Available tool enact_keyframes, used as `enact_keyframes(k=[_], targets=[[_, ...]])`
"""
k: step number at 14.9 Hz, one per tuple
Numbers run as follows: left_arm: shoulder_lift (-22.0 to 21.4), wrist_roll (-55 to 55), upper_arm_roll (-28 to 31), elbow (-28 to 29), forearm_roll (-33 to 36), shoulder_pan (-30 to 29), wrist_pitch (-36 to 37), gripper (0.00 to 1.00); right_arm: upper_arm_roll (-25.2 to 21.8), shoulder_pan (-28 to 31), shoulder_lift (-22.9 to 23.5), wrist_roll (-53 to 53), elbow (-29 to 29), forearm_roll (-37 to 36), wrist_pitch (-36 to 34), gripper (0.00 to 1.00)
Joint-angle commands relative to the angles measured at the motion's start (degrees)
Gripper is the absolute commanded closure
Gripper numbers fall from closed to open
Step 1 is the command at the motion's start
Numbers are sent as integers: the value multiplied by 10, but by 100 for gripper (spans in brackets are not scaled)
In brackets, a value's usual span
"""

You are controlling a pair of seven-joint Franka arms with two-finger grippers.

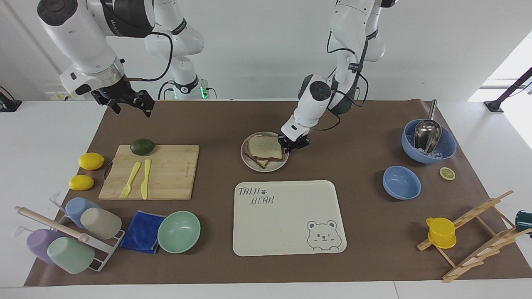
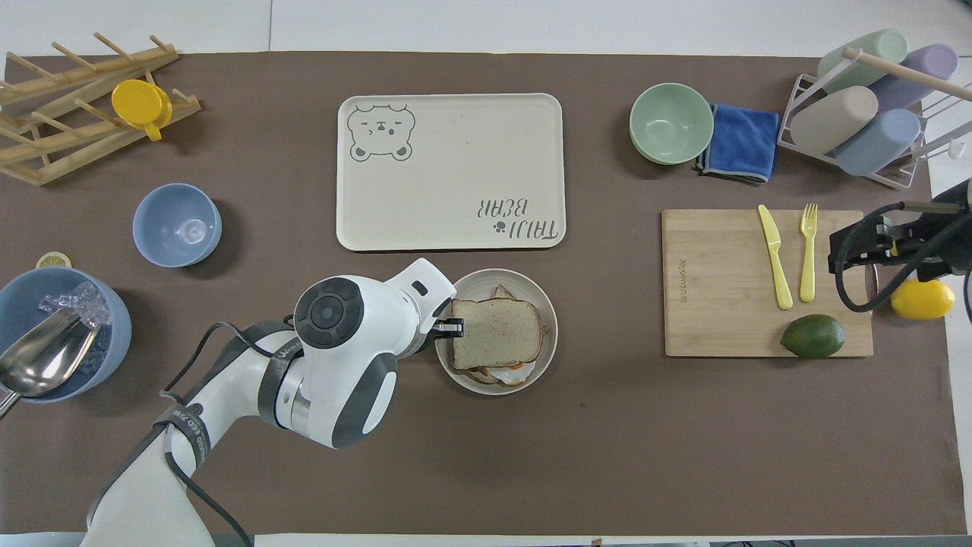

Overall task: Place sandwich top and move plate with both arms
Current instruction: 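Grip the plate rim with the left gripper and slide it onto the tray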

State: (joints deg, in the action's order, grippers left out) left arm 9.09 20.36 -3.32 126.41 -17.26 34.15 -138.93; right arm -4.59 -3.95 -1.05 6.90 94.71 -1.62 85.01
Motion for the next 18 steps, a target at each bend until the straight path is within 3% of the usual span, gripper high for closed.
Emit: enact_keyframes(k=[1,8,13,18], targets=[[-2,-12,2,-53,-11,-25,82,100,-3,2,-13,-8,14,13,2,0],[12,-11,3,-171,-40,-81,190,100,-3,2,-13,-9,14,13,2,0],[104,-5,4,-344,-77,-131,271,100,-3,2,-13,-9,14,13,2,0],[208,-1,17,-463,-103,-154,283,100,-3,2,-13,-8,14,13,2,0]])
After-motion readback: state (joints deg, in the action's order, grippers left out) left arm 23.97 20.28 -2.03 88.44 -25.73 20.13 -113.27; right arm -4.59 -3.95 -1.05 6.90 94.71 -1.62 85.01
